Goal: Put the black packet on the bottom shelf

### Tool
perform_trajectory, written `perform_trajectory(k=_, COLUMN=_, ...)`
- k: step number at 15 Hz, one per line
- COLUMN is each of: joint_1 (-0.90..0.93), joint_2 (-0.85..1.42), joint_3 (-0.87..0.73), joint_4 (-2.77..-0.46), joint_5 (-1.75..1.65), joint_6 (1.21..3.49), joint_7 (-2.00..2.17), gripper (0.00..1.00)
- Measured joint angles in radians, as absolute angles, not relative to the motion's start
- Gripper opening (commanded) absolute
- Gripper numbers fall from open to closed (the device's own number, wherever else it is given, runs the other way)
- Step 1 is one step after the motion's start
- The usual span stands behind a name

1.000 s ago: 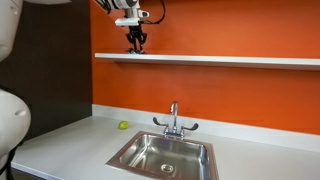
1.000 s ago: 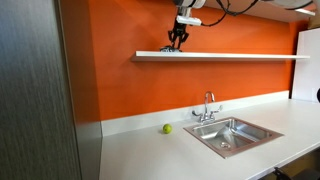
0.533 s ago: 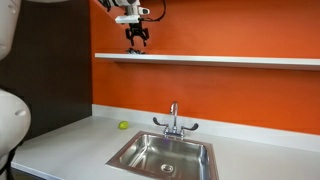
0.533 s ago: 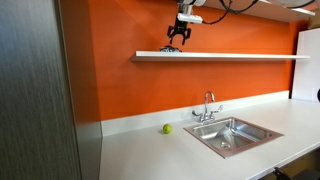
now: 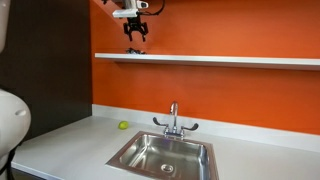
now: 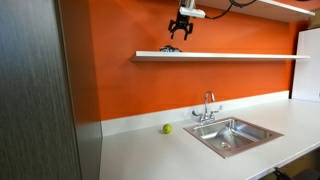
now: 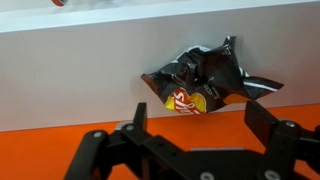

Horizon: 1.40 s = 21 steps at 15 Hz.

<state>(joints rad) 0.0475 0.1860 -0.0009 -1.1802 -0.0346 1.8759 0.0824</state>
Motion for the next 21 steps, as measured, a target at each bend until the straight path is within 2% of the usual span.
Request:
perform_trajectory(k=10, joint_1=0.052, joint_2=-0.030, joint_3=-0.001, joint_4=-1.410, joint_5=-0.045, joint_6=1.780, joint_7=0.115, gripper=1.00)
perform_trajectory(k=21, joint_1=0.024, joint_2=-0.292, joint_3=-0.003, joint_4=-1.772, joint_5=-0.054, joint_6=1.592, joint_7=0.118, gripper=1.00)
